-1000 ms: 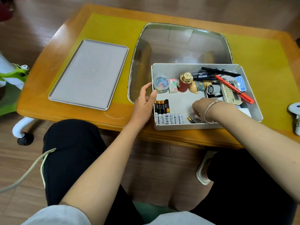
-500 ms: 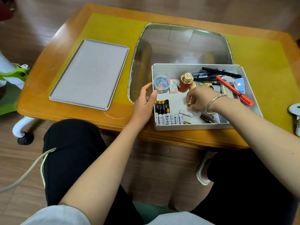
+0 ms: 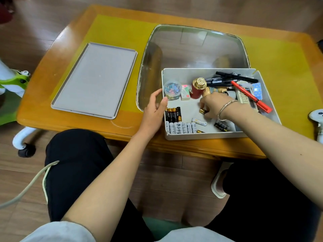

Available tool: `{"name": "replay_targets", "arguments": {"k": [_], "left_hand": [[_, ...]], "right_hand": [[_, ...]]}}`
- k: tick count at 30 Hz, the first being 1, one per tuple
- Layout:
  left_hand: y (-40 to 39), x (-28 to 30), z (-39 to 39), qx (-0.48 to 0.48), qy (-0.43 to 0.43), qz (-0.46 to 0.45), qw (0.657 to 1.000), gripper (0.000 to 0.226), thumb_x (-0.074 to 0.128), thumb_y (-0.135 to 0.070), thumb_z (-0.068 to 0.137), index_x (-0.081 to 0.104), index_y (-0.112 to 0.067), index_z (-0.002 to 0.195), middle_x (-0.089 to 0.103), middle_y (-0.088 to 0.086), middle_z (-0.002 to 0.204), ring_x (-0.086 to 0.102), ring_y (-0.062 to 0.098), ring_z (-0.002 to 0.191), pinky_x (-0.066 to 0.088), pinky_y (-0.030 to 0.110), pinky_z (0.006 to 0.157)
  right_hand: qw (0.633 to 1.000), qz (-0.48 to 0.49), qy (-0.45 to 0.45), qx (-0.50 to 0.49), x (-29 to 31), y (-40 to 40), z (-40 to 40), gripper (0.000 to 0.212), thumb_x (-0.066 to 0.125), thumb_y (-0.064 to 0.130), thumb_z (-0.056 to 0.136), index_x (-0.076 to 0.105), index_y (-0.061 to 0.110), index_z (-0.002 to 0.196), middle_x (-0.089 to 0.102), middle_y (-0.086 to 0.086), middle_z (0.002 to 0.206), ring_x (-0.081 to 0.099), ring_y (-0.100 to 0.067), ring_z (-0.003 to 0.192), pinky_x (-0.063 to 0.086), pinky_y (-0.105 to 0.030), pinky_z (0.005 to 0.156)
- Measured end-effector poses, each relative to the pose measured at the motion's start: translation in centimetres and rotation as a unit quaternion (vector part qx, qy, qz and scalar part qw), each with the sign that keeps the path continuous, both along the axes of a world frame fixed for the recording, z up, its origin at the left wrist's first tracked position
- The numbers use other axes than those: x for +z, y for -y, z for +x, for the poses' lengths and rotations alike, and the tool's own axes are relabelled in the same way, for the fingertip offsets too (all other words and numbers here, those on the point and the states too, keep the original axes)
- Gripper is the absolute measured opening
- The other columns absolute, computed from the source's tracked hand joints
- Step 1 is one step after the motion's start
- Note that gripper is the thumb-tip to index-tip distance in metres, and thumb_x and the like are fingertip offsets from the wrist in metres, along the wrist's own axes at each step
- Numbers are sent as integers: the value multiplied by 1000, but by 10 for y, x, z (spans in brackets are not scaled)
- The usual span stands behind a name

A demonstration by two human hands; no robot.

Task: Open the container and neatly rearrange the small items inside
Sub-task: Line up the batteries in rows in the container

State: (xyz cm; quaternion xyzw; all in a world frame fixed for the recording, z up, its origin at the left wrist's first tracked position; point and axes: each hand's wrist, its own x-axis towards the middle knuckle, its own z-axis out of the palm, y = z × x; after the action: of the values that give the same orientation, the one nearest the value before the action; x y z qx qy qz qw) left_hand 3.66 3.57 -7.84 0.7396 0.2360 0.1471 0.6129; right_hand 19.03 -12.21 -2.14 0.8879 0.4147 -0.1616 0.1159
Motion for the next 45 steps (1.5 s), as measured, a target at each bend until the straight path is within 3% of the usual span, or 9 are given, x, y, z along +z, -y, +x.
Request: {"name": "replay_targets", "arguments": {"k": [6, 11, 16, 19, 23, 28, 32, 41, 45], "left_hand": [[0, -1, 0, 0, 4, 1, 1000, 43, 45, -43, 98, 38, -27, 138, 63, -27, 92, 64, -5, 87, 58, 39, 76], [0, 0, 0, 5, 2, 9, 1000, 42, 44, -42, 98, 39, -27, 137, 62, -22, 90, 64, 4, 88, 57, 44, 76], [1, -1, 1, 2, 8, 7, 1000, 43, 44, -41, 99, 38, -25, 138, 61, -22, 92, 64, 2, 89, 58, 29, 68], [1, -2, 1, 1, 11, 4, 1000, 43, 44, -40, 99, 38, -26, 138, 62, -25, 92, 63, -7, 86, 57, 21, 65], [1, -1, 1, -3, 9, -3, 1000, 43, 44, -41, 99, 37, -26, 139, 63, -25, 93, 64, -5, 88, 58, 25, 68], [1, 0, 0, -1, 6, 2, 1000, 44, 43, -42, 99, 37, -26, 139, 61, -20, 97, 65, 7, 93, 59, 37, 73], [2, 1, 0, 2, -2, 1, 1000, 45, 44, -43, 98, 37, -27, 139, 61, -18, 94, 65, 15, 95, 56, 48, 78], [2, 2, 0, 2, -4, -5, 1000, 44, 44, -43, 98, 37, -28, 139, 63, -13, 97, 65, 15, 94, 56, 50, 77], [1, 1, 1, -1, 0, -7, 1000, 43, 44, -41, 99, 37, -27, 139, 61, -16, 94, 64, 13, 95, 56, 49, 78]], "right_hand": [[971, 198, -101, -86, -2, -17, -13, 22, 70, 22, 79, 64, 17, 100, 60, 3, 79, 54, -15, 74, 40, -23, 69], [949, 198, -193, -149, -12, -29, -26, 17, 70, 19, 83, 62, 15, 98, 70, -4, 71, 64, -14, 56, 48, -22, 58], [944, 161, -248, -148, -7, -24, -25, 30, 67, 5, 83, 62, 7, 112, 73, -11, 76, 67, -16, 62, 57, -30, 74], [938, 158, -274, -140, 7, -17, -22, 33, 67, 3, 83, 60, 10, 114, 73, -7, 81, 65, -13, 56, 50, -19, 48], [963, 93, -230, -108, 31, -1, -13, 21, 65, 5, 85, 66, 18, 101, 70, -1, 79, 64, -8, 53, 47, -17, 40], [969, -90, -209, -97, 42, 22, -17, 24, 55, 9, 90, 66, 17, 110, 71, -4, 100, 67, -25, 92, 54, -32, 84], [973, -147, -162, -75, 40, 29, -32, 26, 49, 16, 92, 66, 13, 112, 65, -1, 108, 59, -22, 103, 44, -26, 86], [997, -12, -17, -72, 35, 20, -20, 31, 60, 7, 81, 68, 21, 108, 67, -3, 101, 59, -23, 90, 52, -34, 84], [995, -101, -25, 5, 34, 9, -8, 31, 75, 28, 76, 67, 23, 106, 64, 5, 90, 58, -19, 85, 48, -28, 77]]}}
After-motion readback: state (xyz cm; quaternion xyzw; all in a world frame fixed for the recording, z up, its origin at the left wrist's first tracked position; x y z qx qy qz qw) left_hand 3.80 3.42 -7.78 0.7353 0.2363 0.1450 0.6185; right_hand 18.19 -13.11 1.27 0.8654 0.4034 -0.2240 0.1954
